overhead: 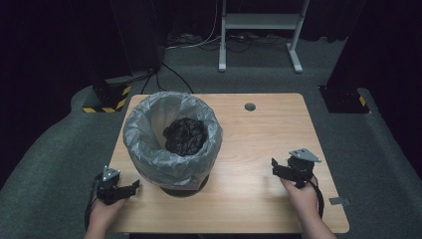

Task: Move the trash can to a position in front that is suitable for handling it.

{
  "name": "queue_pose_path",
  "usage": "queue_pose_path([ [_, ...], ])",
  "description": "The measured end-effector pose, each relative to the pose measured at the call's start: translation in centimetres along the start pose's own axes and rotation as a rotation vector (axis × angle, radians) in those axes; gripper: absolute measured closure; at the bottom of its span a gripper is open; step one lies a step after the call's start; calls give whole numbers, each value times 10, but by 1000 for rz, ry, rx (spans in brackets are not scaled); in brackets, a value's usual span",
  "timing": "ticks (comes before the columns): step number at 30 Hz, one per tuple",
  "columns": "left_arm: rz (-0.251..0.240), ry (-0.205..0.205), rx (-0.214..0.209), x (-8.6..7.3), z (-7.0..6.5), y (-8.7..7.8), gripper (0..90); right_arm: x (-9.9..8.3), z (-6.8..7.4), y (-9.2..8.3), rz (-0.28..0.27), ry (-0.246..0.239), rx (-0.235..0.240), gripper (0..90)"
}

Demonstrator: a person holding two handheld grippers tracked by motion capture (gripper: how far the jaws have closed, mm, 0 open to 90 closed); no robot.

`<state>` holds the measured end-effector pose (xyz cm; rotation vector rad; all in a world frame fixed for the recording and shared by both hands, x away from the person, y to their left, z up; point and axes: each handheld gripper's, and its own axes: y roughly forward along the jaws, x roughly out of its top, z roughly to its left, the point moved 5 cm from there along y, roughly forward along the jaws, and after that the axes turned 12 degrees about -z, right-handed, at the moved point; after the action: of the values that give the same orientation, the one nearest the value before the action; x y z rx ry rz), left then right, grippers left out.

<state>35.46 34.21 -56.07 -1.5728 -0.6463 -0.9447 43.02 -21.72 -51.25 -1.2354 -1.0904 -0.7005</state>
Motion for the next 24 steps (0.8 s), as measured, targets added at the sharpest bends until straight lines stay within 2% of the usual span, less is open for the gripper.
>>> queue_pose_path([
  [1,5,-9,-7,1,-1,-1,138,6,14,-2,-11,-13,39,100],
  [3,5,-3,-8,3,-1,-4,138,9,24,-2,-15,-29,64,97],
  [4,5,-3,-8,3,-1,-4,138,9,24,-2,-15,-29,64,97],
  [7,-13,-12,7,11,0,-8,139,16,46,-4,-31,-42,117,97],
  [10,-46,-24,16,22,0,-16,142,20,59,-5,-37,-51,145,97],
  [11,-46,-24,16,22,0,-16,143,20,59,-5,-37,-51,145,97],
  [12,-52,-28,17,24,0,-17,143,23,68,-5,-36,-64,167,97],
  [13,-59,-32,18,27,0,-19,143,23,68,-5,-36,-64,167,97],
  [14,-59,-37,17,29,0,-21,143,25,78,-3,-21,-105,187,97],
  [15,-68,-46,18,33,0,-24,142,26,82,-2,-16,-118,191,97],
  [17,-77,-47,20,36,1,-26,143,28,83,-1,-15,-119,193,97],
  [19,-101,-51,19,46,0,-31,143,35,92,2,-22,-93,205,97],
  [20,-101,-51,19,46,0,-31,144,35,92,2,-22,-93,205,97],
  [23,-125,-38,43,59,2,-35,144,44,104,7,-32,-60,222,97],
  [24,-125,-38,43,59,2,-35,144,44,104,7,-32,-60,222,97],
])
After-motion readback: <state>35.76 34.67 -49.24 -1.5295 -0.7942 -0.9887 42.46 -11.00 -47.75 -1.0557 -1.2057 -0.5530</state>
